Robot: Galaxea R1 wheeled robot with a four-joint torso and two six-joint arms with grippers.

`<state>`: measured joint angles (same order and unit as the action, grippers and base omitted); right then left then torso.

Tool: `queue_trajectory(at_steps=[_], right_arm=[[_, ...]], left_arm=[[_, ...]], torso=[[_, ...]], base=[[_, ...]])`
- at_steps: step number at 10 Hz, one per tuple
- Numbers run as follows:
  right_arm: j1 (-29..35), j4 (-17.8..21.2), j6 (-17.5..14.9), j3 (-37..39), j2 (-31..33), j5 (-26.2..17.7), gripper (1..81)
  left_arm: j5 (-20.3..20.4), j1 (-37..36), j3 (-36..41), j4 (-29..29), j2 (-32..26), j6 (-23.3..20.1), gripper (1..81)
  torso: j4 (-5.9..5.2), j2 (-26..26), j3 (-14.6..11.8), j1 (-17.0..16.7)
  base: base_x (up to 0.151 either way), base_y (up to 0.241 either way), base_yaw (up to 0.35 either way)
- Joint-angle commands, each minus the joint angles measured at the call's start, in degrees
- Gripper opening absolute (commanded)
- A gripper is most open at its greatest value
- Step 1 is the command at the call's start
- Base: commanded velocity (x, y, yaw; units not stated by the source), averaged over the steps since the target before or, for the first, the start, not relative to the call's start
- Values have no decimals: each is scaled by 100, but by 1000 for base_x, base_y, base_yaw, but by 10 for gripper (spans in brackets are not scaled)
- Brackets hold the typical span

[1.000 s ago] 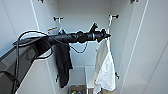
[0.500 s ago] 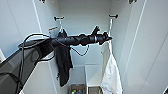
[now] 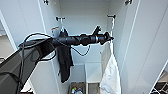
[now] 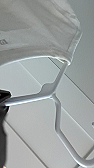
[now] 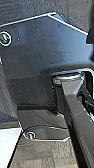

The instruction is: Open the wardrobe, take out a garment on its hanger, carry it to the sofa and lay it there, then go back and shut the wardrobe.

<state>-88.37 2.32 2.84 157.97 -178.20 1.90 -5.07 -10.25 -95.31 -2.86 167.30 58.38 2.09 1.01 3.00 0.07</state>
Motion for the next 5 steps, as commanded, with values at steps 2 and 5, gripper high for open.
queue_trajectory(at_steps=[2,5], right_arm=[[245,23,-29,-56,-51,-331,811],[254,32,-29,-56,-51,-331,811]], left_arm=[[323,-1071,73,-153,-21,-99,10],[340,-974,152,-153,-12,-99,10]], torso=[[0,0,0,0],[0,0,0,-2]], base=[[-134,0,0],[-134,0,0]])
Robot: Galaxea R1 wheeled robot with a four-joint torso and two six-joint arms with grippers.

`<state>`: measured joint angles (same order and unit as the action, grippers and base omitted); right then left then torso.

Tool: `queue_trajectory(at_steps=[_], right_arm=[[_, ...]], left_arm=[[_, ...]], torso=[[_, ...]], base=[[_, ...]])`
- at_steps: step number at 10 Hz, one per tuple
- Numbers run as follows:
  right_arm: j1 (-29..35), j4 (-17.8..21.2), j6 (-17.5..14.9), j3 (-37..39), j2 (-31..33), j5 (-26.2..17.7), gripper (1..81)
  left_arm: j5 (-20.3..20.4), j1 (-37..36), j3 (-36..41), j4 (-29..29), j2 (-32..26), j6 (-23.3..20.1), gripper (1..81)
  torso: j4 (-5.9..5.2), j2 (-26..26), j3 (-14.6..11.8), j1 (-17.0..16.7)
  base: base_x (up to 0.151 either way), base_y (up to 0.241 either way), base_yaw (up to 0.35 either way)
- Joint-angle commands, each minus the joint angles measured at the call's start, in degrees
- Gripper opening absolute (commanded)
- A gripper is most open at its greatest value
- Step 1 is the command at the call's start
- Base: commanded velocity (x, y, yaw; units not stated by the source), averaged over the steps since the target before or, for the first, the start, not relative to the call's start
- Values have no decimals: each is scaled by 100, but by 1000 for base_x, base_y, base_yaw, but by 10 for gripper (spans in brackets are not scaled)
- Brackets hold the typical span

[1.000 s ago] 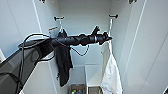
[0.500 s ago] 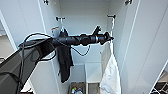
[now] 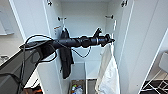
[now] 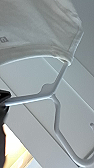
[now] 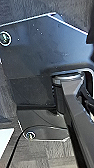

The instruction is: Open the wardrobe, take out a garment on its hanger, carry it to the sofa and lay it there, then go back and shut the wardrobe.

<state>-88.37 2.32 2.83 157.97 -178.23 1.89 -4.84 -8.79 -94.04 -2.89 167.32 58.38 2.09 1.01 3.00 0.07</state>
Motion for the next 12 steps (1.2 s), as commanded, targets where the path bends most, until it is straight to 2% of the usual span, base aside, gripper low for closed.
queue_trajectory(at_steps=[1,4,6,12], right_arm=[[262,32,-28,-56,-49,-330,811],[253,32,-28,-56,-49,-330,811],[262,32,-19,-56,-49,-330,811],[271,32,-19,-56,-40,-330,811]], left_arm=[[317,-1085,87,-151,-39,-99,10],[317,-954,263,-159,-163,-108,10],[527,-813,386,-282,-260,-116,10],[607,-391,728,-546,-383,-108,10]], torso=[[0,0,0,0],[0,0,0,0],[0,2,0,-2],[0,6,-2,-7]], base=[[-134,0,0],[-134,0,0],[-128,0,0],[0,0,0]])
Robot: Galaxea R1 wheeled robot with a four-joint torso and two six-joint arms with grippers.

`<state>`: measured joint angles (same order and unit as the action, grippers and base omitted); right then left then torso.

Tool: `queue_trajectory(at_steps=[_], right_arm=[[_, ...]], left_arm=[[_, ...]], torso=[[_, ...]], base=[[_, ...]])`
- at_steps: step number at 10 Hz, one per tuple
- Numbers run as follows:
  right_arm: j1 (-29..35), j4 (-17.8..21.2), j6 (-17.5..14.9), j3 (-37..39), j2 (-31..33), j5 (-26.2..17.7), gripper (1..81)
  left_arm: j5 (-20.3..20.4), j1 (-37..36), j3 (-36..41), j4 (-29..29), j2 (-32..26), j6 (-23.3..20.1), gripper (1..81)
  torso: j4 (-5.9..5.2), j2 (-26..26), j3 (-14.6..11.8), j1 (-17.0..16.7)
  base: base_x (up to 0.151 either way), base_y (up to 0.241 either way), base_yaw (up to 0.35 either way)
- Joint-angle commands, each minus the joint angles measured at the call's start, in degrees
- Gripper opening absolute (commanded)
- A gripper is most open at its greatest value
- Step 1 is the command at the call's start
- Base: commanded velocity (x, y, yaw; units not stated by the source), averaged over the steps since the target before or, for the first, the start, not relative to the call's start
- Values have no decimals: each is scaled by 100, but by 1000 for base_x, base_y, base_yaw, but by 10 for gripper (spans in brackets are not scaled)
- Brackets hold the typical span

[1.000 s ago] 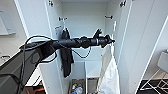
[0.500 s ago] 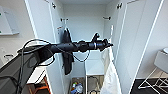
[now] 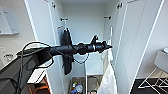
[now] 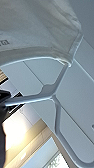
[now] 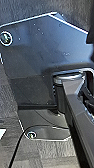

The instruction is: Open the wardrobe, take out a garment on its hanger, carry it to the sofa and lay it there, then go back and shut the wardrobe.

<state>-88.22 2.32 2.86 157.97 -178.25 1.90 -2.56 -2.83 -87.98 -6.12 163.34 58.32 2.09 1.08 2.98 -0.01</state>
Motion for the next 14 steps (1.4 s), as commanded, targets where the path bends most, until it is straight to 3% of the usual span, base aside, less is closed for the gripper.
queue_trajectory(at_steps=[1,8,14], right_arm=[[256,32,-23,-56,-46,-331,811],[292,32,-23,-56,-55,-331,811],[283,32,-23,-56,-55,-278,811]], left_arm=[[458,-838,210,-310,-2,-102,10],[388,67,1107,-1014,-556,-102,10],[361,560,1239,-1225,-724,-102,10]], torso=[[0,0,0,1],[0,0,0,1],[0,0,0,1]], base=[[0,0,0],[0,0,0],[0,0,0]])
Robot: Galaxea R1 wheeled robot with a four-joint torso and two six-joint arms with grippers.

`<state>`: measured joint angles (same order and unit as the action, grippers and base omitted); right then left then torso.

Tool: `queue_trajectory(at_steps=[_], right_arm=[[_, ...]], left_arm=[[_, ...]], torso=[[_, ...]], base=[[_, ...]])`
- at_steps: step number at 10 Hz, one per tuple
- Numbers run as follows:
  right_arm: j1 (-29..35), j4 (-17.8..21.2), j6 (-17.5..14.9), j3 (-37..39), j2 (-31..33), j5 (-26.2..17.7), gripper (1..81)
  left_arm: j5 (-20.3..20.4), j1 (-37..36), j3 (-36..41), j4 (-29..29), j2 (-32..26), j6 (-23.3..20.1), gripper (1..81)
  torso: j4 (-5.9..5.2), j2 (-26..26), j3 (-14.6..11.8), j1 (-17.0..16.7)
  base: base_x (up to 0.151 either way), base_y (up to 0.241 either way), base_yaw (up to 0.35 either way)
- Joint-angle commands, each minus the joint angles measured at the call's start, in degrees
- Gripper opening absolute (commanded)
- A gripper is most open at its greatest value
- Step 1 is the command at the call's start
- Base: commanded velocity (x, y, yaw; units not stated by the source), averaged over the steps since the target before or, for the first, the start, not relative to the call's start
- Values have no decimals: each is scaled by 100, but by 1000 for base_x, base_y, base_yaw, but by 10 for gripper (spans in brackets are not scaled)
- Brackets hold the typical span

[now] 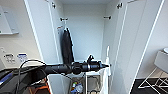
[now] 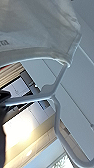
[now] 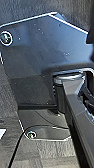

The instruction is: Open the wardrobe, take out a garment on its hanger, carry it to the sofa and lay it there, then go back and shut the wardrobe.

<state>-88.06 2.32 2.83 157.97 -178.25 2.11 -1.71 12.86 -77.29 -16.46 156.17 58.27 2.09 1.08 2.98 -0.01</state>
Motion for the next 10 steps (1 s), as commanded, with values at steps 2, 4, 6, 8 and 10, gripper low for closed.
queue_trajectory(at_steps=[2,4,6,8,10], right_arm=[[267,40,-19,-56,-55,-290,811],[276,32,-19,-56,-55,-290,811],[267,23,-19,-56,-55,-290,811],[267,23,-19,-56,-55,-290,811],[267,32,-19,-56,-55,-290,811]], left_arm=[[267,-948,240,-200,-7,-97,10],[267,-886,275,-226,-7,-97,10],[267,-842,293,-270,-7,-97,10],[267,-842,311,-270,-16,-97,10],[276,-842,363,-279,-16,-97,10]], torso=[[0,0,0,1],[0,0,0,1],[0,0,20,1],[0,0,85,1],[0,0,85,1]], base=[[0,0,0],[0,0,0],[0,0,0],[0,0,0],[0,0,0]])
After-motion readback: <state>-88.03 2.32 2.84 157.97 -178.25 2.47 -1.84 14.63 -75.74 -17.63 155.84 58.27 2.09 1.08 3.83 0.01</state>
